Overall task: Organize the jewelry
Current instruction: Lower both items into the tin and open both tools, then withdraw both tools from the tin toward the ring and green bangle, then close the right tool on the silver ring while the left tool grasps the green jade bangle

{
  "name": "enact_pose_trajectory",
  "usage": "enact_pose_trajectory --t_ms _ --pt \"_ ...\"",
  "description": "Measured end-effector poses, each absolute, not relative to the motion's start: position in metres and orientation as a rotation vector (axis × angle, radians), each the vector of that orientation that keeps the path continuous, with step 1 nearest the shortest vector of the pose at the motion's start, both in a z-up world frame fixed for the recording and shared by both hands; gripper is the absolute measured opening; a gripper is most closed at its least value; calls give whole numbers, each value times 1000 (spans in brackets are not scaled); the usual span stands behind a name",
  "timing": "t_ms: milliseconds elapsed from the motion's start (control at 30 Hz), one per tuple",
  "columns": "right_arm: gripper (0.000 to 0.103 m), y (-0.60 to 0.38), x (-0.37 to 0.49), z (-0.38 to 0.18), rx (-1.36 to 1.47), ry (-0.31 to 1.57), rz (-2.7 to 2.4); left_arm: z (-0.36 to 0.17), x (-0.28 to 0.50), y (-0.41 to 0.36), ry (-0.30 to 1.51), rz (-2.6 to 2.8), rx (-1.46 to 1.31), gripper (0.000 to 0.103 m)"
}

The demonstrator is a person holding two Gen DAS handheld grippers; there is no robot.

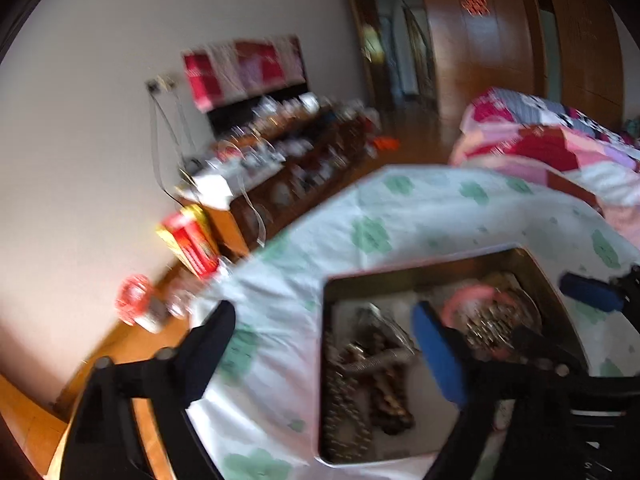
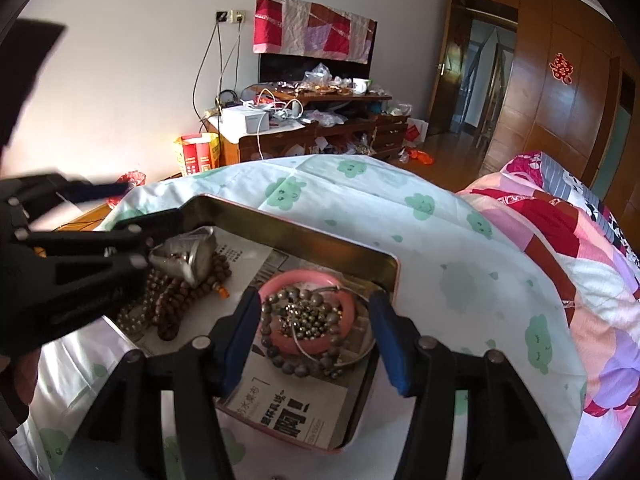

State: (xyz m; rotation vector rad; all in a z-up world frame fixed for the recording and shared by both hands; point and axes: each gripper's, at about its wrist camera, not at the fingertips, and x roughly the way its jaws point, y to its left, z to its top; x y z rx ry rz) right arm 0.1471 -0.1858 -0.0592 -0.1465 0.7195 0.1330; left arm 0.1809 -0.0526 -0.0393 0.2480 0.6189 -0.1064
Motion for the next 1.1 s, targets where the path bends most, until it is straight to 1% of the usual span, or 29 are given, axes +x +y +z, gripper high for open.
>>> enact_pose_trajectory --t_ms 200,333,500,567,633,800,967,1100 --pt "59 -194 138 -58 -123 718 107 -38 177 -51 639 -115 267 91" --pt "64 -200 128 -56 -114 718 92 -40 169 -50 652 -104 264 91" --pt "69 -209 108 -56 -114 719 67 -40 134 -47 641 -81 262 91" --pt "71 -214 95 -58 -107 728 63 -44 113 -46 648 -94 248 91" --pt "77 -220 81 -62 -107 738 48 -51 94 -47 664 -99 244 91" --pt "77 -233 52 -83 -97 787 -6 -74 60 -60 719 -132 245 91" --pt "77 -247 36 -93 -97 801 -55 -82 54 -79 727 -157 294 91" --pt "78 -254 37 -96 -78 805 -69 -86 51 -86 750 -200 275 91"
